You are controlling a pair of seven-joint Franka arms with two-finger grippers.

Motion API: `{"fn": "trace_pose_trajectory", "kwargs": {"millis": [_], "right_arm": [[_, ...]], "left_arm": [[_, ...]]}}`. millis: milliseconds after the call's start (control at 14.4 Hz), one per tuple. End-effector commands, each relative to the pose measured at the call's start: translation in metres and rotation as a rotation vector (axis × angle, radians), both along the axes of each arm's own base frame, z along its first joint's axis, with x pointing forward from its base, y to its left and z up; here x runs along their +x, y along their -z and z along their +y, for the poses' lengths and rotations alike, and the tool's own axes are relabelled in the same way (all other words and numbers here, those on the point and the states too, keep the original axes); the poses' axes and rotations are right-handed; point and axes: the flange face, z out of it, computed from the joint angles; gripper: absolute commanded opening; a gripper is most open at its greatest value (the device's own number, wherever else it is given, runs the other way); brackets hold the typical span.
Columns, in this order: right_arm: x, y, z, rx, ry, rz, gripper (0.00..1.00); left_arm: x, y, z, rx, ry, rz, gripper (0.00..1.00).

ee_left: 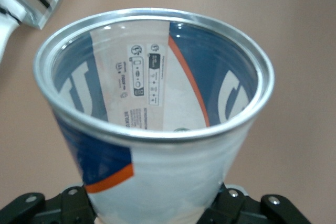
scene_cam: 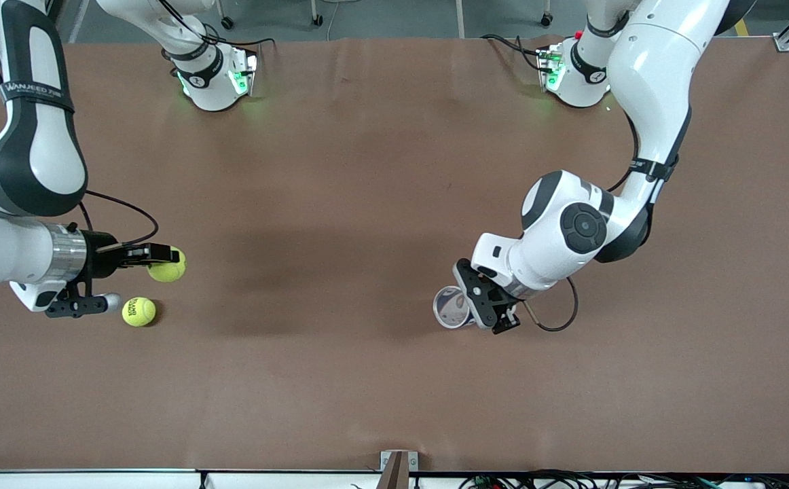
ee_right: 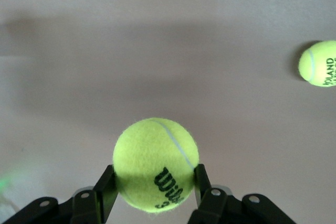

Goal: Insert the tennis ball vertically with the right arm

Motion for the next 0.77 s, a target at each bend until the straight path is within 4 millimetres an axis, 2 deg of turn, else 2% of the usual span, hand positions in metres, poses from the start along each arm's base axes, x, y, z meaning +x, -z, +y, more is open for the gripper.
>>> {"fn": "trace_pose_trajectory", "kwargs": {"millis": [0,139,279,418,487,696], "right_arm": [[0.002,-0.015,0.043,0.071,-0.025,-0.024,0.01],[0.011,-0.023,0.063,0.179,0.017,-0.093,0.01],[0.014,-0.027,0.102,0.236,0.011,-0.153,0.01],[0.015,-0.028,0.141,0.239,-0.008,-0.227,0.01],[0.015,-0.029,0.153,0.240,-0.015,-0.254,0.01],[0.013,-0.018,0.164,0.234,-0.034,-0.243,0.01]], "left_arm": [[-0.001,-0.013,-0.026,-0.117,-0.042,-0.045,0.76],[-0.009,-0.017,-0.046,-0.172,-0.056,-0.088,0.76],[-0.019,-0.015,-0.068,-0.229,-0.087,-0.112,0.76],[-0.028,-0.006,-0.081,-0.269,-0.126,-0.144,0.76],[-0.035,-0.001,-0.090,-0.290,-0.148,-0.149,0.76],[-0.063,0.013,-0.126,-0.373,-0.213,-0.163,0.76]]}}
